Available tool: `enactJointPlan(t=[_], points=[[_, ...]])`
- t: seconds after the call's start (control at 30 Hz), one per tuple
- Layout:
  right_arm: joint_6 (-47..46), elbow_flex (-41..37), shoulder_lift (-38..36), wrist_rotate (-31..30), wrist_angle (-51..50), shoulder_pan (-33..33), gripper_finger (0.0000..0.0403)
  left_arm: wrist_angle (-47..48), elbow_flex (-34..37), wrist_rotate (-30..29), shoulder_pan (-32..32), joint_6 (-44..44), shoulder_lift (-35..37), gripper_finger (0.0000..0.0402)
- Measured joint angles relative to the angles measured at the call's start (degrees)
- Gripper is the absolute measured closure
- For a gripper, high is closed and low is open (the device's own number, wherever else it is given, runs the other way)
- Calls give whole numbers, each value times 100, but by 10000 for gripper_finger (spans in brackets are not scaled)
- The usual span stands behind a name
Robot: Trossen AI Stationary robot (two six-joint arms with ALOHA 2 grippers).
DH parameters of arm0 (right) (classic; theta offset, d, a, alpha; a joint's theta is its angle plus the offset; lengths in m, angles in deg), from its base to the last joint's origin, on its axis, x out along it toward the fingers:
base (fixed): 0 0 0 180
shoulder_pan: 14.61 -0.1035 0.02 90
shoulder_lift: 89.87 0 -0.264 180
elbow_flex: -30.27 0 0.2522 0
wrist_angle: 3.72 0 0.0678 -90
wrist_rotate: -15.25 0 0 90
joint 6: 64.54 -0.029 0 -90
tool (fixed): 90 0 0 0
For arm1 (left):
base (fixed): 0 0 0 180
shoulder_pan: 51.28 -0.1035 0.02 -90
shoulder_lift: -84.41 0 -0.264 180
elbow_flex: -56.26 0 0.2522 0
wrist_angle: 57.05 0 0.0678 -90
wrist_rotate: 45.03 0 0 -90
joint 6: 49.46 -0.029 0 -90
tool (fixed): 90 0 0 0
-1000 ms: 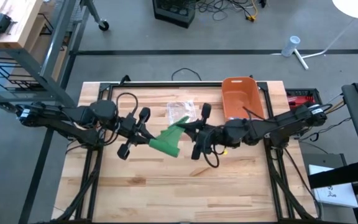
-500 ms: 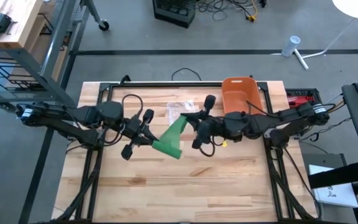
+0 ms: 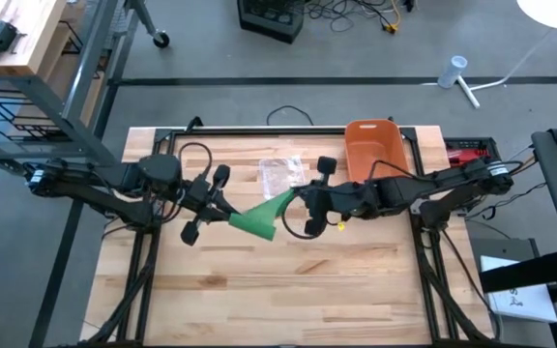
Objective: Roll bandage
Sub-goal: Roll the green bandage
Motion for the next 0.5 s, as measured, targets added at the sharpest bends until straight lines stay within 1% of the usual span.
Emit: enactJointPlan(t=[0.07, 0.13, 0.2, 0.3, 0.4, 0.5], points=[[-326, -34, 67, 421, 70, -43, 403, -85, 5, -52, 18, 0, 10, 397], [-533, -44, 161, 664, 286, -116, 402, -121, 5, -97, 26, 4, -10, 397], [-519, -45, 214, 847, 535, -202, 402, -215, -2, -97, 30, 32, -80, 397], [-368, 116, 249, 957, 721, -331, 397, -321, -4, -117, 29, 93, -176, 397], [-293, 300, 239, 994, 685, -458, 367, -411, -6, -149, 28, 158, -190, 397], [-245, 521, 203, 1015, 459, -625, 319, -528, -10, -224, 26, 267, -181, 397]])
